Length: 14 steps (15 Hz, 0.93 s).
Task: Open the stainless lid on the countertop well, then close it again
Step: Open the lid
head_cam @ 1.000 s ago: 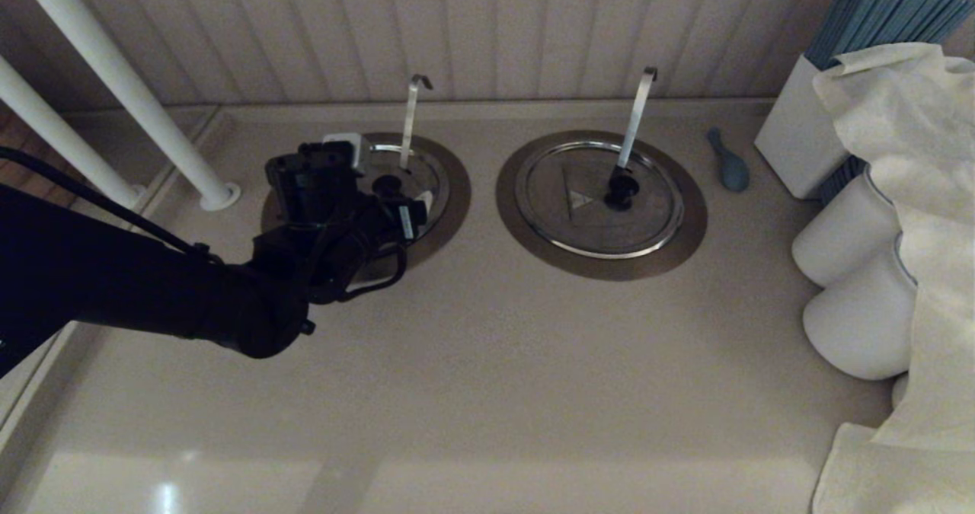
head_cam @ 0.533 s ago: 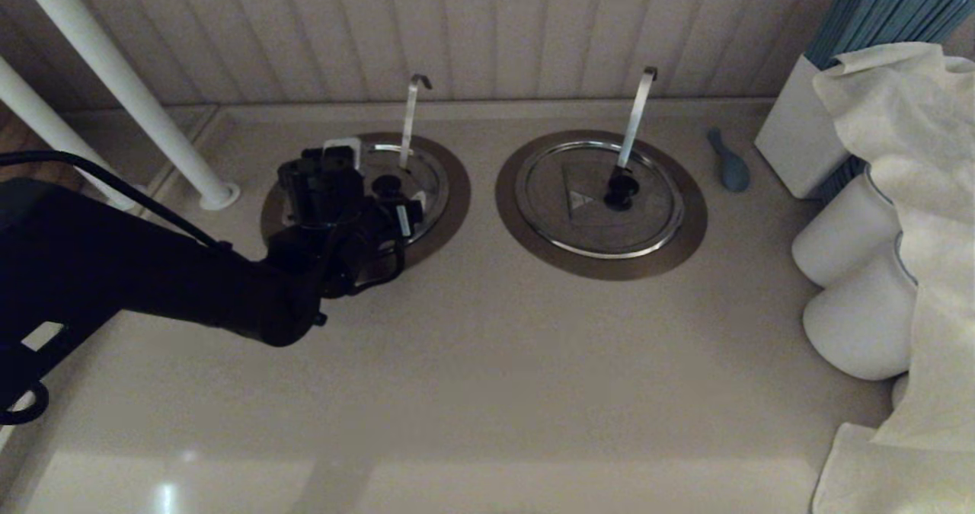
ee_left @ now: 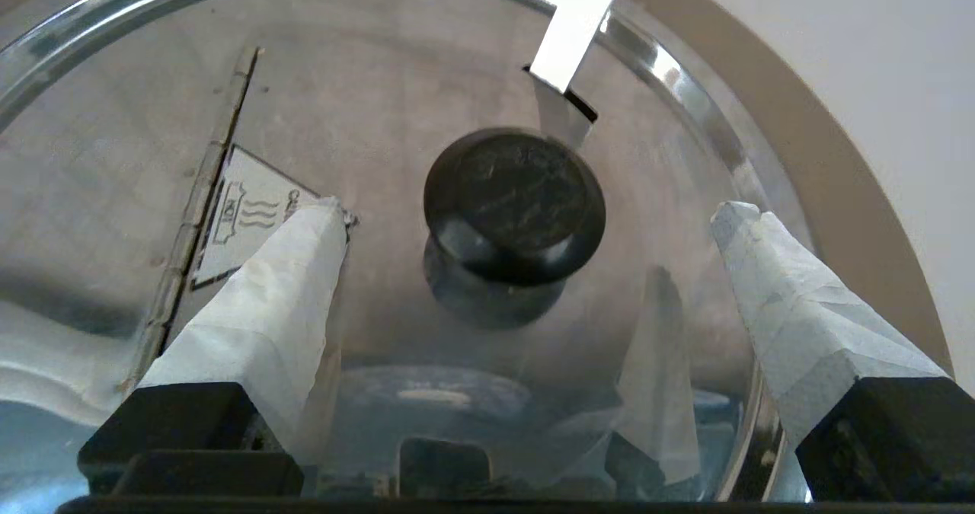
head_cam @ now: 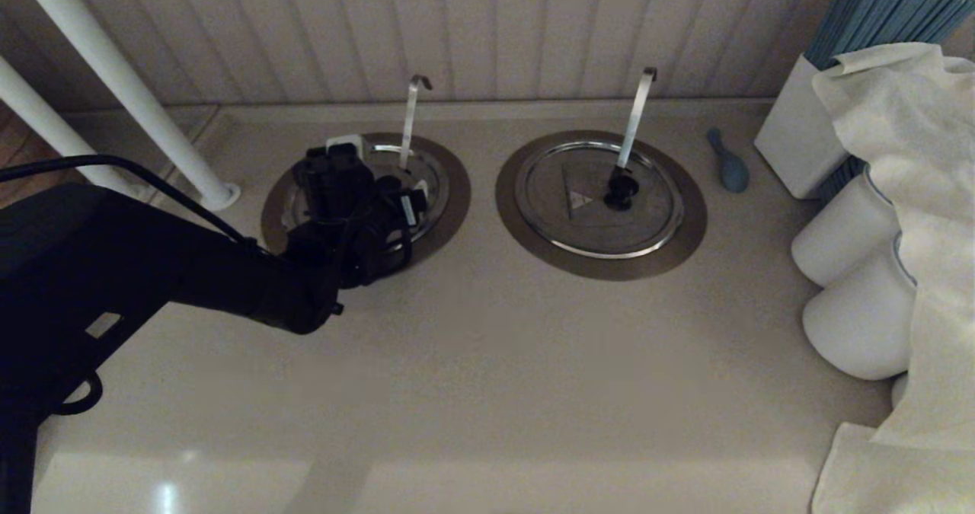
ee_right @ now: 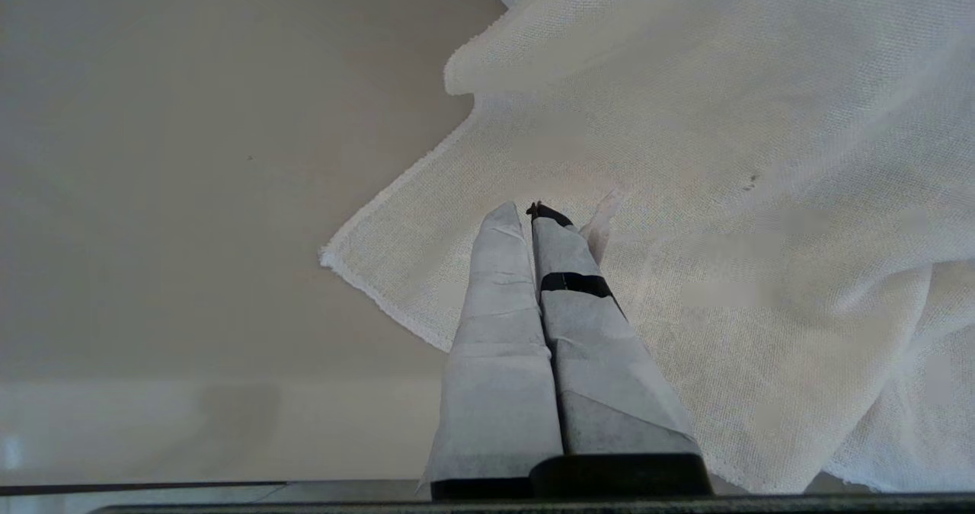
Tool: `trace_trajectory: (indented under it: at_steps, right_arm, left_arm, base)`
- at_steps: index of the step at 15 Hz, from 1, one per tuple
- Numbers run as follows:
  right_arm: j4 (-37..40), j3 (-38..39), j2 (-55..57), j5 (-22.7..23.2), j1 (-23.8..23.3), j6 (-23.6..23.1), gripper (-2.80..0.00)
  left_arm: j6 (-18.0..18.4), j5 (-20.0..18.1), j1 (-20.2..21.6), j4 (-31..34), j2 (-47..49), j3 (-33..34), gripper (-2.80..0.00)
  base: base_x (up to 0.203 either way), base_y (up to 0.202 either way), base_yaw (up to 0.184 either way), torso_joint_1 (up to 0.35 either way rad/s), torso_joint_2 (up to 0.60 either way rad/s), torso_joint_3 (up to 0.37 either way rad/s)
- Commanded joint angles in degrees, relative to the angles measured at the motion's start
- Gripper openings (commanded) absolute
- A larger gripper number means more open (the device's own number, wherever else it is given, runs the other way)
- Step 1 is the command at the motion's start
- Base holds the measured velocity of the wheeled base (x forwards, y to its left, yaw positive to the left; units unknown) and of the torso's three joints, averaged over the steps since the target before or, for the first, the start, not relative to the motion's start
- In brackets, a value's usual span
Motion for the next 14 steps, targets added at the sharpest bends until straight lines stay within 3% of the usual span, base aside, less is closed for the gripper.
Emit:
trace_trajectory:
  at_steps: [1, 4, 14]
  right_arm:
    - [0.0, 0.0, 0.0, 0.0, 0.0, 0.0, -2.80]
    - [0.1, 0.0, 0.0, 0.0, 0.0, 0.0, -2.80]
    - [0.0, 0.0, 0.0, 0.0, 0.0, 0.0, -2.80]
  left_arm:
    - [-0.2, 0.2, 0.2, -1.1, 1.1, -0.7, 0.00]
    - [-0.2, 0.9, 0.3, -4.5, 2.6, -1.4, 0.00]
    - [-1.3, 3.4, 0.7, -4.6, 4.2, -5.3, 0.00]
  base:
    - [0.000, 0.000, 0.000, 0.000, 0.00, 0.000]
    - [0.000, 0.000, 0.000, 0.000, 0.00, 0.000]
    - [0.000, 0.000, 0.000, 0.000, 0.00, 0.000]
